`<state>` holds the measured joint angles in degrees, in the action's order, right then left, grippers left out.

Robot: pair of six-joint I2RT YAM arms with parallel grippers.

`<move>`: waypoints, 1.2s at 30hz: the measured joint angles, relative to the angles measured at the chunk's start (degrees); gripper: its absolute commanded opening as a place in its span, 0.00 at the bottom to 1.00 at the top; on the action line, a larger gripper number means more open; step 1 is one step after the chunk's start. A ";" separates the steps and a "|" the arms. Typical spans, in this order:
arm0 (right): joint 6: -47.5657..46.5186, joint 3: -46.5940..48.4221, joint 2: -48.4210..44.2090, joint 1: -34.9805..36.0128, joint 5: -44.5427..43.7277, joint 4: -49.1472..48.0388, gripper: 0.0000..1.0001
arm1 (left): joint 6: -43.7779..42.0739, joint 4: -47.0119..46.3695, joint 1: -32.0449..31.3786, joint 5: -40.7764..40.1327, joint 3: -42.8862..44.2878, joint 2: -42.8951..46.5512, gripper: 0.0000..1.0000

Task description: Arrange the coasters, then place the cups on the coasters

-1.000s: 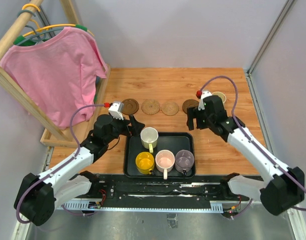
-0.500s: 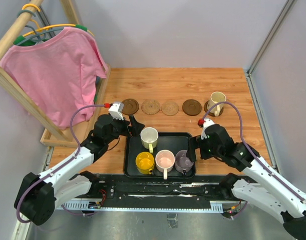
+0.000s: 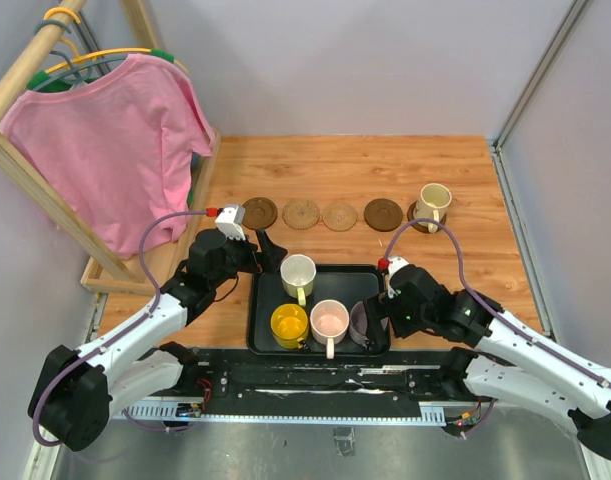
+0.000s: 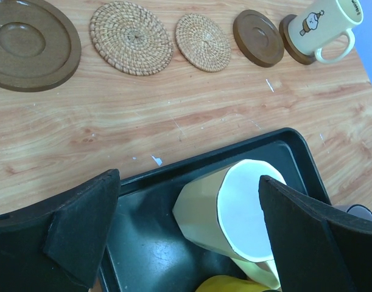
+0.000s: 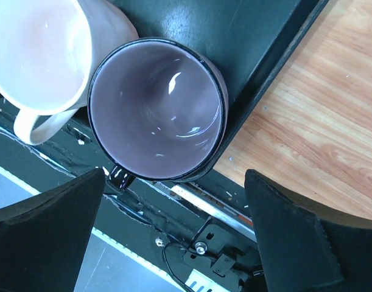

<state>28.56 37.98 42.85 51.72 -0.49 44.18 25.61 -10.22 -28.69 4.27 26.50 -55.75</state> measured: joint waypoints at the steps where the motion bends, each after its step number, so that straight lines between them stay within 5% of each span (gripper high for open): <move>1: 0.00 -0.07 0.52 0.35 0.02 0.00 0.99 | 0.02 0.04 0.00 -0.13 0.00 0.00 1.00; 19: 0.24 -1.14 11.10 2.97 2.14 -2.91 0.99 | 0.35 -0.52 0.00 -0.66 -0.39 -0.04 1.00; 36: 0.20 -1.14 16.41 2.97 -0.83 -3.61 0.59 | 0.35 -2.14 -0.02 -0.83 -1.31 -1.66 1.00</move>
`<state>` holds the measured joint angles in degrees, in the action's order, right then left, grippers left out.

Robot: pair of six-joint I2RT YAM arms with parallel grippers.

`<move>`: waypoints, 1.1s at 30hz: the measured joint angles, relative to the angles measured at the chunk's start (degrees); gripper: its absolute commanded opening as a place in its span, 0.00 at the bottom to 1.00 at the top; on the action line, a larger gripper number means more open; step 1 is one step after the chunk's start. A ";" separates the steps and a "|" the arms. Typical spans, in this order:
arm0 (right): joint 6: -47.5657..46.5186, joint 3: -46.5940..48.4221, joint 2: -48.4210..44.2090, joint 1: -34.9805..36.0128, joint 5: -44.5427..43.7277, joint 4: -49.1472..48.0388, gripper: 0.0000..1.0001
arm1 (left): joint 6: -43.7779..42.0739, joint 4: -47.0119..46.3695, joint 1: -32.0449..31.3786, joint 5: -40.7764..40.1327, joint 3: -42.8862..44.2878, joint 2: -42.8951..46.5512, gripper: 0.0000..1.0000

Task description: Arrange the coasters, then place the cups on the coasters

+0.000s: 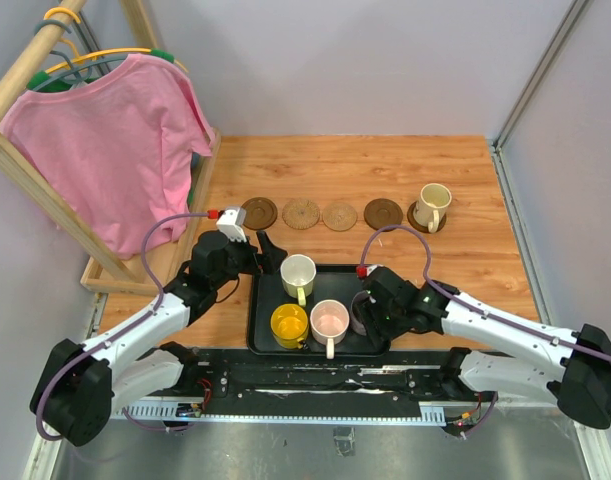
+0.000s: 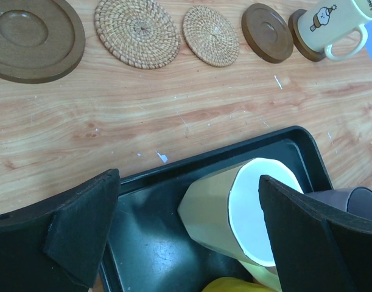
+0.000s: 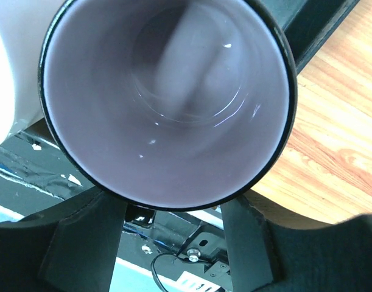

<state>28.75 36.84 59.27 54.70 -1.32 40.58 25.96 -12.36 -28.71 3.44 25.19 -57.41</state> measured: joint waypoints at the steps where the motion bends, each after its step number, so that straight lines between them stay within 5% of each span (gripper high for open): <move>1: 0.00 0.00 0.11 0.00 -0.28 -0.17 0.56 | 0.00 -0.04 0.00 0.00 -0.07 -0.09 1.00; 20: -0.04 0.00 5.79 0.00 -8.55 -6.47 0.40 | -0.20 -0.81 0.00 -0.22 -0.52 -0.72 1.00; 29: 0.11 0.00 6.21 0.00 -10.69 -7.56 0.03 | -0.24 -0.83 0.00 -0.74 -0.68 -0.72 1.00; 33: 0.24 0.00 6.19 0.00 -11.02 -7.67 0.01 | -0.24 -0.81 0.02 -0.81 -0.81 -0.72 1.00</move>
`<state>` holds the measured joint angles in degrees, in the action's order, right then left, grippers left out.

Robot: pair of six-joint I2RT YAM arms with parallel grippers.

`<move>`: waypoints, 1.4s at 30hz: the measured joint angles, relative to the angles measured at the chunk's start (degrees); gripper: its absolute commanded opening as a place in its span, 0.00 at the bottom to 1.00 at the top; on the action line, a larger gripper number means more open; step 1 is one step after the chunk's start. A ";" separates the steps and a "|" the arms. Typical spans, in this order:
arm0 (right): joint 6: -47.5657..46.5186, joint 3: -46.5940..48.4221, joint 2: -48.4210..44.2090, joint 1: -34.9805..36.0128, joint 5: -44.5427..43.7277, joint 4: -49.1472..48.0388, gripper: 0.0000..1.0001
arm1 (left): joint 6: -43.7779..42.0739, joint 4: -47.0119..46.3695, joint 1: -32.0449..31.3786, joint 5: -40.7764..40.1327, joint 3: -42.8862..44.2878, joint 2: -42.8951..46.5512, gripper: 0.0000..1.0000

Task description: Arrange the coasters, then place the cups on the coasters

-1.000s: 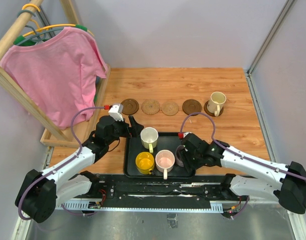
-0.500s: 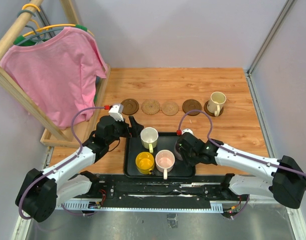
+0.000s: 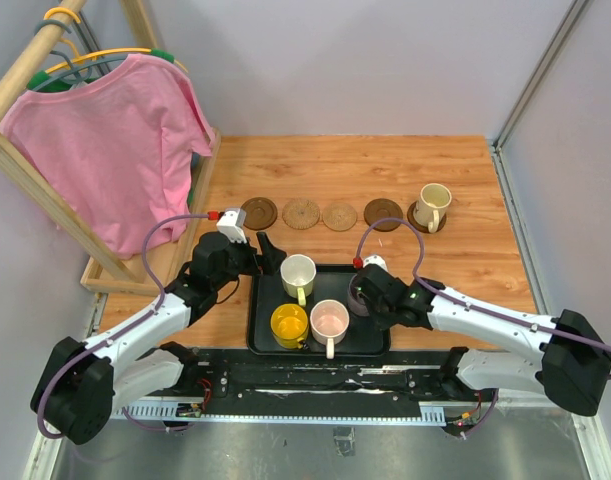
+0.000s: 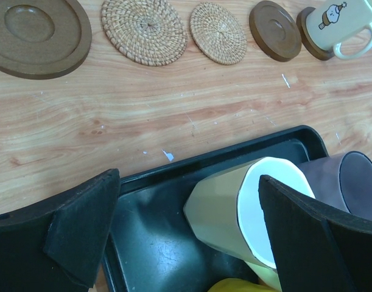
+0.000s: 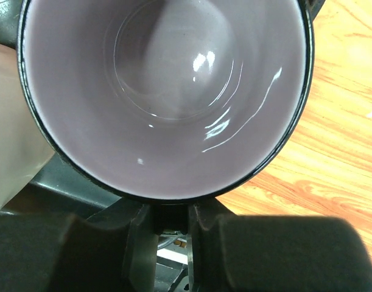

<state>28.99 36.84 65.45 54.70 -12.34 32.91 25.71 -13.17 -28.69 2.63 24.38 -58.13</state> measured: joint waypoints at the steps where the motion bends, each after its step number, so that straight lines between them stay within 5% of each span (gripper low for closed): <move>1: 0.00 0.00 -0.04 0.00 -0.09 0.00 0.01 | 0.00 0.00 -0.02 -0.02 0.00 0.00 1.00; 15: -0.55 0.66 -7.50 0.00 -5.70 0.70 0.01 | -0.26 0.13 -0.02 -0.92 -0.63 1.33 1.00; 25: -2.49 14.82 1.25 -0.96 -14.10 4.11 0.01 | -1.05 0.50 -0.02 -2.03 -0.63 2.62 1.00; 42: -10.05 34.71 23.69 -27.21 -7.06 0.76 0.01 | -2.56 1.22 -0.02 -4.09 1.62 -0.79 1.00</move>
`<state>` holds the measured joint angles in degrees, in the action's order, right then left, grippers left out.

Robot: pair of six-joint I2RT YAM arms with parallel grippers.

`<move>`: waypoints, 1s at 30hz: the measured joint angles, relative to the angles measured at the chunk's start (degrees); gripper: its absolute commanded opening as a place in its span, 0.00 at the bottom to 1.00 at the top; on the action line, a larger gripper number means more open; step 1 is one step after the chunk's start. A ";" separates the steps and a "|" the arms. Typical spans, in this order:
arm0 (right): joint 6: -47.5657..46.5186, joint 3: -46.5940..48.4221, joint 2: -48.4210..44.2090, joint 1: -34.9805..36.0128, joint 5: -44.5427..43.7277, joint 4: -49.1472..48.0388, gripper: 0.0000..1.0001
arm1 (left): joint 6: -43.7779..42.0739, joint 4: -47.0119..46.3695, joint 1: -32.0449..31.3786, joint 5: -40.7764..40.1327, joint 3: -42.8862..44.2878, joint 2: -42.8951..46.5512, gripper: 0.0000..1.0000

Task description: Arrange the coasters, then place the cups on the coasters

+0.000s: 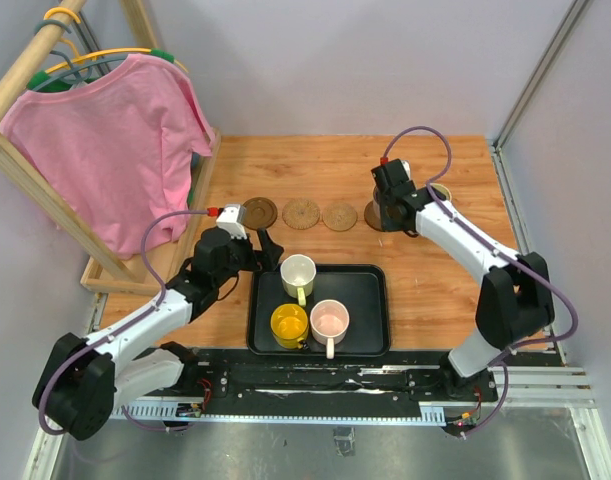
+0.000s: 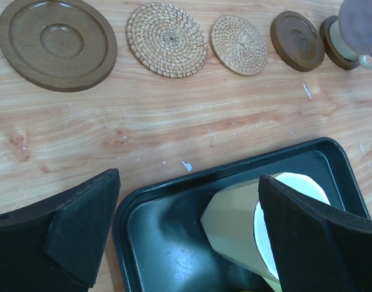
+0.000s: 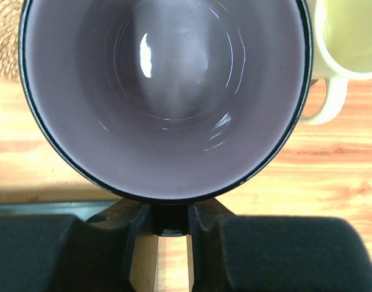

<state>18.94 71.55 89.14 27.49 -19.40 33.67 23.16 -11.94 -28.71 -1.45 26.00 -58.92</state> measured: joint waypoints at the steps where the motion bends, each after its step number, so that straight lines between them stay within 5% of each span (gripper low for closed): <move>1: -0.17 0.94 1.57 -1.27 0.66 -0.17 0.01 | -0.04 0.02 0.00 0.00 0.31 -0.48 1.00; 30: -0.96 8.22 18.23 -8.92 11.93 -4.90 0.01 | -1.20 0.09 0.00 -0.26 2.29 -5.11 1.00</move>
<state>17.98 79.77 107.37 18.57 -7.46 28.77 21.96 -11.86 -28.71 -1.72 28.29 -64.03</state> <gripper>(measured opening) 0.198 0.994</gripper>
